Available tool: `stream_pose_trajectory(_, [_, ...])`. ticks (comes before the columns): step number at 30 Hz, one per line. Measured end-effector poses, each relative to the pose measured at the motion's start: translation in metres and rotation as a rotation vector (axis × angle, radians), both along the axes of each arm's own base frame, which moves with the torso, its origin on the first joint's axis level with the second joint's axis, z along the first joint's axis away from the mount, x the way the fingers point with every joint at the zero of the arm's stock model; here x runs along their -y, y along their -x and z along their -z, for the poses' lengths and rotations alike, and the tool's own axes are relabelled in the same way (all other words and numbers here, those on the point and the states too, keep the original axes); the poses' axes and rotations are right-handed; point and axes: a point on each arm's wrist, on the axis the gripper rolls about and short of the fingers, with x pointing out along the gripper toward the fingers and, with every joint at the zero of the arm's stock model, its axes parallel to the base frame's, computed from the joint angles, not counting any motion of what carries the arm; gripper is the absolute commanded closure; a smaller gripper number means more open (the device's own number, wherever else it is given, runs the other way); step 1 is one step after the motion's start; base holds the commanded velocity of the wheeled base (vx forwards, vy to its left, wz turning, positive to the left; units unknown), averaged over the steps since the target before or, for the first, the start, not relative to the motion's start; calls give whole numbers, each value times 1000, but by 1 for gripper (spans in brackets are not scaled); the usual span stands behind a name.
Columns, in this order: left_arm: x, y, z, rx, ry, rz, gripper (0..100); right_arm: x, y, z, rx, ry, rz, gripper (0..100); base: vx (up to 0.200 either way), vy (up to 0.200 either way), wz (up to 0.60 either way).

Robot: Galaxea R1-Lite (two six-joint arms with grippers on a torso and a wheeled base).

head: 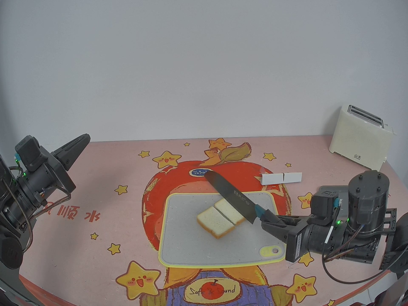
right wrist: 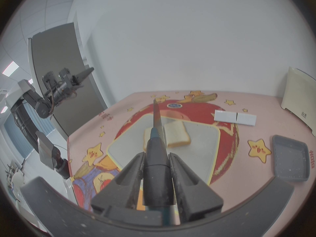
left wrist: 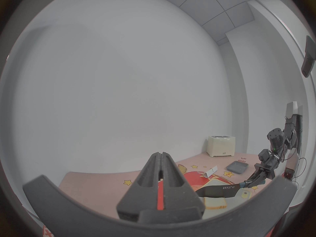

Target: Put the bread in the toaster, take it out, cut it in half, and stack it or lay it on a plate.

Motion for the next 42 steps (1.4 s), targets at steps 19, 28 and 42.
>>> stream_pose_trajectory(19, [-2, 10, -2, 83, -77, 35, 100, 23, -24, -36, 129, -70, 251, 100, 0, 0, 0])
stream_pose_trajectory(28, [-2, 15, -2, 88, -78, 40, 100, 37, -26, -48, 119, -187, 369, 100, 0, 0, 0])
stream_pose_trajectory(42, [-3, 22, 0, 88, -80, 49, 100, 45, -26, -46, 108, -221, 468, 100, 0, 0, 0])
